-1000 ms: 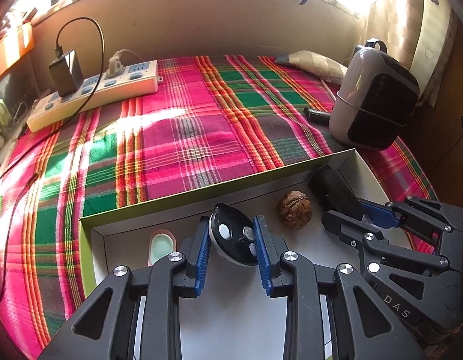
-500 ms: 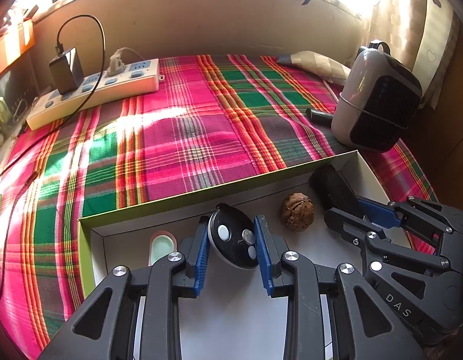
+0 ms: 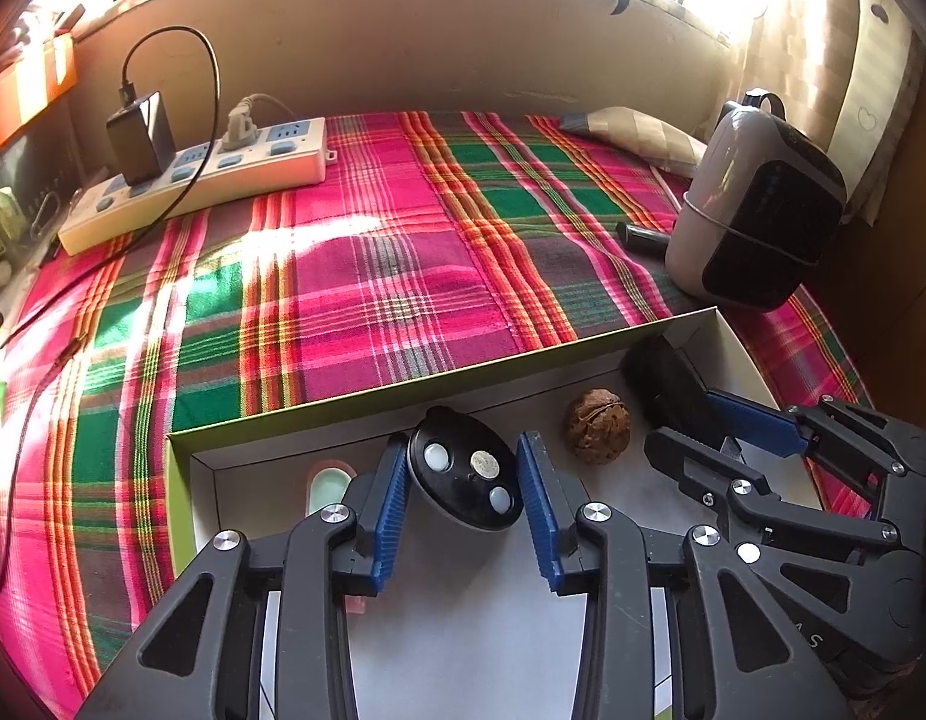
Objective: Organize objects
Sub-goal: 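Open the right gripper releasing the flashlight while the left gripper releases the disc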
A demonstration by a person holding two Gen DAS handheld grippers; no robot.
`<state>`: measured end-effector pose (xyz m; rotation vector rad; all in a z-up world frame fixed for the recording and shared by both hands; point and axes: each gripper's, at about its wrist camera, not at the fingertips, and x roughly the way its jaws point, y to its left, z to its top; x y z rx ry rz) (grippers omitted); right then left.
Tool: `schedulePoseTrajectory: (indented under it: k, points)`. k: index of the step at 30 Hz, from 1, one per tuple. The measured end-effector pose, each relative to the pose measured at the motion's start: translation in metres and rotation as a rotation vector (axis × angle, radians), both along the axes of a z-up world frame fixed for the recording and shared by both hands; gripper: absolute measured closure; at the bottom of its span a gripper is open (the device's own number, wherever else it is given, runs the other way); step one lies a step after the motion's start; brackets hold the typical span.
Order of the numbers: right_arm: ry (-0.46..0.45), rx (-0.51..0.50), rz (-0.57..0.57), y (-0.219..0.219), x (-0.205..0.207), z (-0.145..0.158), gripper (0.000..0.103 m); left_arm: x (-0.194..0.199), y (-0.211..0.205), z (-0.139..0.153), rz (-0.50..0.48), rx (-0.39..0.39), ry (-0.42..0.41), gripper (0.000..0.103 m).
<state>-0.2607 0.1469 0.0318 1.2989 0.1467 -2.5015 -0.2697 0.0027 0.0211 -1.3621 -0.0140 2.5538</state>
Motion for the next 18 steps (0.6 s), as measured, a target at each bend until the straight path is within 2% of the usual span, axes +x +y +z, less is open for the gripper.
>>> schedulePoseTrajectory:
  k: [4, 18]
  points:
    - [0.003, 0.001, 0.0, 0.0, 0.001, 0.001, 0.057, 0.003, -0.002, 0.002, 0.01, 0.003, 0.004, 0.067]
    - [0.026, -0.005, -0.003, 0.003, 0.015, 0.011, 0.056, 0.02, -0.004, 0.013, 0.018, 0.003, 0.022, 0.066]
